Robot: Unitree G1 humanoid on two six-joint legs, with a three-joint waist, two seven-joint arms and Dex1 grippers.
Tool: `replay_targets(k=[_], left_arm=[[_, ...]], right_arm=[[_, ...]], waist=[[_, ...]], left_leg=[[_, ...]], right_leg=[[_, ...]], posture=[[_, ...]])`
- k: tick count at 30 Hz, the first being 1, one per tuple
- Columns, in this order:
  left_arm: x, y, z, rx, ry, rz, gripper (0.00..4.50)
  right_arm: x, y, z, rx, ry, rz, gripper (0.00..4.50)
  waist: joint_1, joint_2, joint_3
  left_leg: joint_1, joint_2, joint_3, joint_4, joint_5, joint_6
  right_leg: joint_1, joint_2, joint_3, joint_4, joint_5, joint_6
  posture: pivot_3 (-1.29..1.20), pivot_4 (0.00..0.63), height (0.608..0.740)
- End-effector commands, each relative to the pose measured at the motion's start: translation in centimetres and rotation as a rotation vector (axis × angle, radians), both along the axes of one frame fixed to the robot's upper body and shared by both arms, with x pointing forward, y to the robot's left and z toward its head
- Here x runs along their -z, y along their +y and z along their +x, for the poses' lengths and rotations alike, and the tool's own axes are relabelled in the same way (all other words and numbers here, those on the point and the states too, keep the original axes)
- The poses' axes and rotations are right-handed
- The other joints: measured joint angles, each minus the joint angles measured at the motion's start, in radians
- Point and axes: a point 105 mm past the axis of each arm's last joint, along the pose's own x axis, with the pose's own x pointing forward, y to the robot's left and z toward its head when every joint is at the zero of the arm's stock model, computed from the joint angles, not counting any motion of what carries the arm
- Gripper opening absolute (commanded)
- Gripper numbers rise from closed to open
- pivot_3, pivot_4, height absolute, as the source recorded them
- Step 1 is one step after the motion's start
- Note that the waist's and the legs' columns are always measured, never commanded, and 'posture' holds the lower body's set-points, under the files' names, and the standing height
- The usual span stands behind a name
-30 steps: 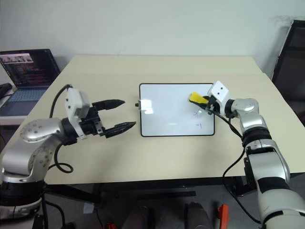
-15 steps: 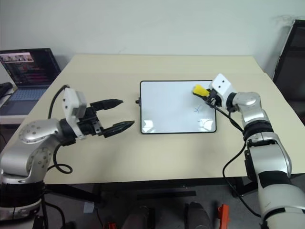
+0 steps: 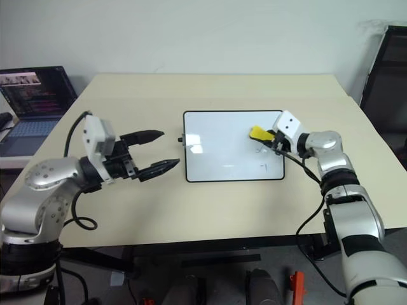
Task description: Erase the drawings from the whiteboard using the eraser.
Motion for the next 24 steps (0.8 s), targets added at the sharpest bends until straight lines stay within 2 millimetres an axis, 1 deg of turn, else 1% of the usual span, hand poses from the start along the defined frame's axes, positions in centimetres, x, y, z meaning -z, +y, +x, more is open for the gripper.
replay_targets(k=[1, 2, 5, 7, 8, 10, 11, 14, 16, 18, 20, 21, 24], left_arm=[[-1.4, -0.6, -0.6, 0.031, -0.06, -0.005, 4.5], [-1.4, -0.6, -0.6, 0.031, -0.059, -0.006, 4.5], [-1.4, -0.5, -0.6, 0.028, -0.057, -0.005, 4.5], [-1.3, -0.5, -0.7, 0.026, -0.056, -0.006, 4.5], [-1.4, -0.5, -0.7, 0.026, -0.056, -0.008, 4.5], [-1.3, -0.5, -0.7, 0.023, -0.055, -0.008, 4.5], [-1.3, -0.5, -0.8, 0.023, -0.054, -0.008, 4.5], [-1.2, -0.4, -0.7, 0.022, -0.051, -0.009, 4.5], [-1.2, -0.4, -0.6, 0.023, -0.048, -0.009, 4.5], [-1.1, -0.5, -0.5, 0.027, -0.043, -0.006, 4.5], [-1.1, -0.5, -0.5, 0.033, -0.039, -0.004, 4.5], [-1.1, -0.5, -0.5, 0.035, -0.038, -0.004, 4.5], [-1.1, -0.5, -0.3, 0.037, -0.036, -0.001, 4.5]], right_arm=[[1.0, -0.7, -0.3, 0.019, 0.07, -0.004, 1.07], [0.5, -0.9, -0.2, 0.024, 0.06, 0.009, 1.07], [-2.1, -1.5, 0.0, 0.037, 0.003, 0.049, 1.07], [-4.9, -2.2, -0.2, 0.041, -0.07, 0.067, 1.06], [-5.8, -2.4, -0.4, 0.041, -0.094, 0.075, 1.06], [-8.5, -2.7, -1.3, 0.036, -0.148, 0.119, 1.05], [-9.5, -2.9, -1.7, 0.035, -0.165, 0.136, 1.05], [-11.9, -4.1, -3.0, 0.071, -0.223, 0.157, 1.05], [-12.7, -5.2, -3.4, 0.122, -0.253, 0.154, 1.05], [-12.9, -6.9, -3.5, 0.192, -0.271, 0.148, 1.05], [-12.3, -8.7, -3.4, 0.265, -0.272, 0.127, 1.05], [-11.9, -9.4, -3.4, 0.295, -0.27, 0.118, 1.05], [-10.9, -11.2, -3.6, 0.364, -0.256, 0.099, 1.05]], waist=[[0.0, 0.0, 0.0], [0.001, 0.0, 0.0], [0.004, 0.0, 0.0], [0.006, 0.001, 0.001], [0.008, 0.001, 0.001], [0.013, 0.001, 0.002], [0.016, 0.001, 0.002], [0.022, 0.001, 0.002], [0.025, 0.001, 0.002], [0.028, 0.001, 0.002], [0.03, 0.001, 0.002], [0.03, 0.001, 0.002], [0.03, 0.001, 0.002]], left_leg=[[0.0, 0.0, 0.0, 0.0, 0.0, 0.0], [0.0, 0.0, 0.0, 0.0, 0.0, 0.0], [-0.001, 0.0, 0.0, 0.0, 0.0, 0.0], [-0.002, 0.0, 0.0, 0.0, 0.0, 0.0], [-0.005, 0.0, -0.001, 0.0, 0.0, 0.0], [-0.01, -0.001, 0.0, -0.001, 0.0, 0.0], [-0.013, -0.001, 0.0, -0.001, 0.0, 0.0], [-0.02, 0.0, -0.001, -0.001, 0.0, 0.0], [-0.022, 0.0, -0.001, -0.002, 0.0, 0.0], [-0.023, -0.001, -0.001, -0.001, 0.0, 0.0], [-0.023, -0.001, 0.0, -0.001, 0.0, 0.0], [-0.023, -0.001, 0.0, -0.001, 0.0, 0.0], [-0.023, -0.001, 0.0, 0.0, 0.0, 0.0]], right_leg=[[0.0, 0.0, 0.0, 0.0, 0.0, 0.0], [0.0, 0.0, 0.0, 0.0, 0.0, 0.0], [0.0, 0.0, 0.0, -0.001, 0.0, 0.0], [-0.001, 0.0, -0.001, -0.001, 0.0, 0.0], [-0.003, 0.0, -0.001, -0.001, 0.0, 0.0], [-0.01, -0.001, 0.0, 0.0, 0.001, 0.002], [-0.013, -0.001, 0.0, 0.0, 0.004, 0.005], [-0.021, 0.0, -0.001, 0.0, 0.006, 0.001], [-0.022, 0.0, -0.002, 0.0, 0.006, 0.001], [-0.022, 0.0, -0.002, -0.001, 0.006, 0.001], [-0.022, 0.0, -0.002, -0.002, 0.005, 0.002], [-0.022, 0.0, -0.002, -0.002, 0.004, 0.005], [-0.022, 0.0, -0.002, -0.001, 0.004, 0.005]], posture=[[0.0, 0.15, 0.74], [0.0, 0.15, 0.74], [0.0, 0.15, 0.74], [0.0, 0.15, 0.74], [0.0, 0.15, 0.74], [0.0, 0.15, 0.74], [0.0, 0.15, 0.74], [0.0, 0.15, 0.74], [0.0, 0.15, 0.74], [0.0, 0.15, 0.74], [0.0, 0.15, 0.74], [0.0, 0.15, 0.74], [0.0, 0.15, 0.74]])
